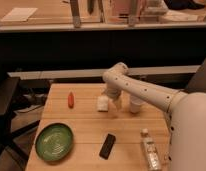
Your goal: Wipe the white sponge on the table
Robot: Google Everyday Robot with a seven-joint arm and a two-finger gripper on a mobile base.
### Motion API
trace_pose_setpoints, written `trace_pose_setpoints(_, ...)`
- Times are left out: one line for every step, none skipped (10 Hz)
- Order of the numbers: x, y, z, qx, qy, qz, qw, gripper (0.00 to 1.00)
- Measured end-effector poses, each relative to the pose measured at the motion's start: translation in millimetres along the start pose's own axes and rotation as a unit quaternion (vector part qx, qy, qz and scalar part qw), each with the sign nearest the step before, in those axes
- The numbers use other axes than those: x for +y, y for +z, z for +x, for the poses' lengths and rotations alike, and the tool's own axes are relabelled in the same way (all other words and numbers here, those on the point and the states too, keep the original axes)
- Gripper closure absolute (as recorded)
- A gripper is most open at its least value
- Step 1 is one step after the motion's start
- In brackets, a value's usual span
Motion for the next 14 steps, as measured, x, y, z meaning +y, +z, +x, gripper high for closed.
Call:
trace_pose_setpoints(-0.5, 3.9, -0.3, -0.001, -0.002, -0.001, 1.0000, 0.20)
trace_pose_setpoints(-0.8, 5.8, 0.2, -0.003, -0.003, -0.001, 1.0000, 0.20)
trace_pose_setpoints(-0.8, 8.4, -0.7, -0.005, -0.005, -0.003, 1.0000, 0.20)
trace_pose_setpoints(-1.7, 13.2, -3.0, -0.008, -0.008, -0.005, 0.9999, 0.20)
trace_pose_setpoints(-3.5, 17.1, -5.9, -0.010, -0.012, -0.006, 0.9999, 0.20)
trace_pose_setpoints(-3.9, 19.1, -6.8, -0.011, -0.014, -0.007, 0.9998, 0.20)
trace_pose_setpoints(-4.2, 21.3, -7.5, -0.012, -0.017, -0.008, 0.9997, 0.20)
trace_pose_setpoints(-4.7, 23.1, -8.0, -0.014, -0.020, -0.008, 0.9997, 0.20)
trace_pose_setpoints(-5.1, 28.0, -9.2, -0.016, -0.023, -0.010, 0.9996, 0.20)
trace_pose_setpoints(-5.8, 30.5, -10.1, -0.018, -0.024, -0.011, 0.9995, 0.20)
trace_pose_setpoints(-6.0, 32.2, -10.6, -0.018, -0.026, -0.011, 0.9994, 0.20)
trace_pose_setpoints(-6.5, 32.9, -11.2, -0.019, -0.027, -0.011, 0.9994, 0.20)
trace_pose_setpoints(-6.1, 34.5, -12.3, -0.021, -0.028, -0.013, 0.9993, 0.20)
trace_pose_setpoints(-6.3, 36.0, -13.6, -0.022, -0.030, -0.014, 0.9992, 0.20)
